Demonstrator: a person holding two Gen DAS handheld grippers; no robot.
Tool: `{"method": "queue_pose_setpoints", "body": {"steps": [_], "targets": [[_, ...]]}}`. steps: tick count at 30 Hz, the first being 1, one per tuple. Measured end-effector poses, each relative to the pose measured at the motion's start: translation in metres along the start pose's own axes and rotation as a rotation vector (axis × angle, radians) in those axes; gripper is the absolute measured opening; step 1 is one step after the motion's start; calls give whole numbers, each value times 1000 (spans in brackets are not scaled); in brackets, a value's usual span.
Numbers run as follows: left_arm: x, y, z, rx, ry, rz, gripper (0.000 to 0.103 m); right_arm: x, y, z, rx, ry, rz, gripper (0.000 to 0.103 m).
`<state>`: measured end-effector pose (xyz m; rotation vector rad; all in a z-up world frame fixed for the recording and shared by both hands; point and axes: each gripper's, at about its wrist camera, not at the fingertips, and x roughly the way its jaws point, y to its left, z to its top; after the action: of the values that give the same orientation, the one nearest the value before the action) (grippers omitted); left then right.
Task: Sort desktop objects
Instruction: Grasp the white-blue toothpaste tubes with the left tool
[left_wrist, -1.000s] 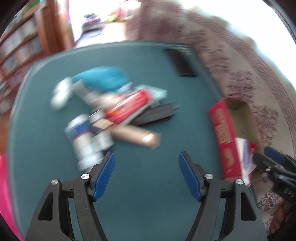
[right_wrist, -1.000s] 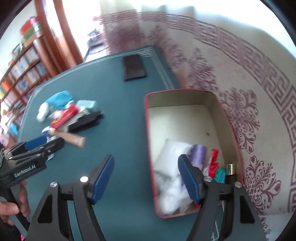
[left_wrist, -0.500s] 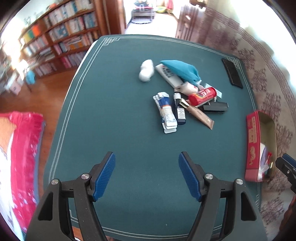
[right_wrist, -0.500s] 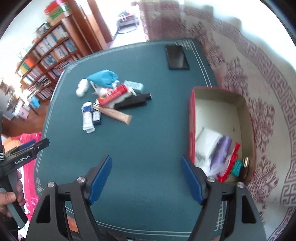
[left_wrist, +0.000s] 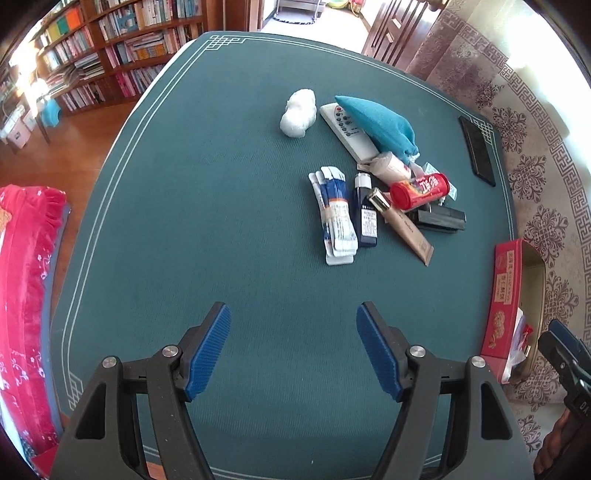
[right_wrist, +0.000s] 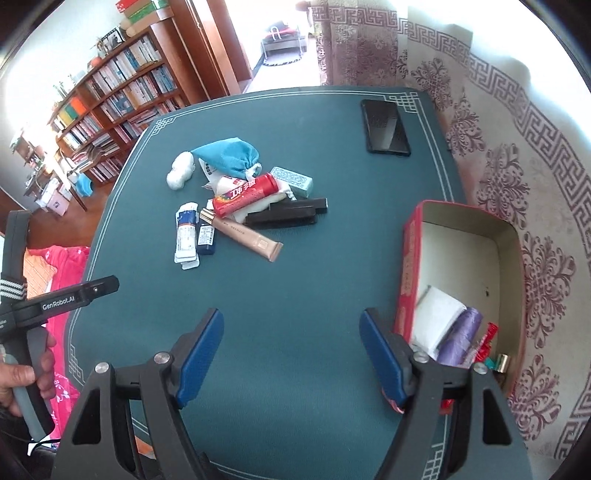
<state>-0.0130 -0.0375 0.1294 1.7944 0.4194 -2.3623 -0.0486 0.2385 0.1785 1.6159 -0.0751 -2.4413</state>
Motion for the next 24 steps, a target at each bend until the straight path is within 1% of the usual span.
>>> {"method": "queue_pose_setpoints", "body": {"steps": [3, 6, 9, 11, 13, 16, 19, 24], "targets": [[8, 0, 14, 11, 1, -7, 74, 6, 4, 7, -18, -4, 15, 79], [22, -1, 27, 21, 5, -10, 74, 20, 13, 16, -67, -5, 14, 79], [39, -6, 41, 45, 6, 8, 74, 42, 26, 29, -129, 5, 0, 79], [50, -7, 47, 43, 13, 1, 74, 55, 34, 34, -149, 19, 12, 79], [64, -7, 54, 39, 34, -7, 74, 68, 42, 39, -165, 38, 37, 78], [88, -8, 63, 30, 71, 2, 74, 93, 55, 45, -205, 72, 38, 75], [105, -10, 72, 21, 91, -18, 74, 118, 62, 51, -219, 117, 36, 72], [116, -16, 84, 36, 93, -79, 74, 147, 59, 63, -216, 150, 11, 72]]}}
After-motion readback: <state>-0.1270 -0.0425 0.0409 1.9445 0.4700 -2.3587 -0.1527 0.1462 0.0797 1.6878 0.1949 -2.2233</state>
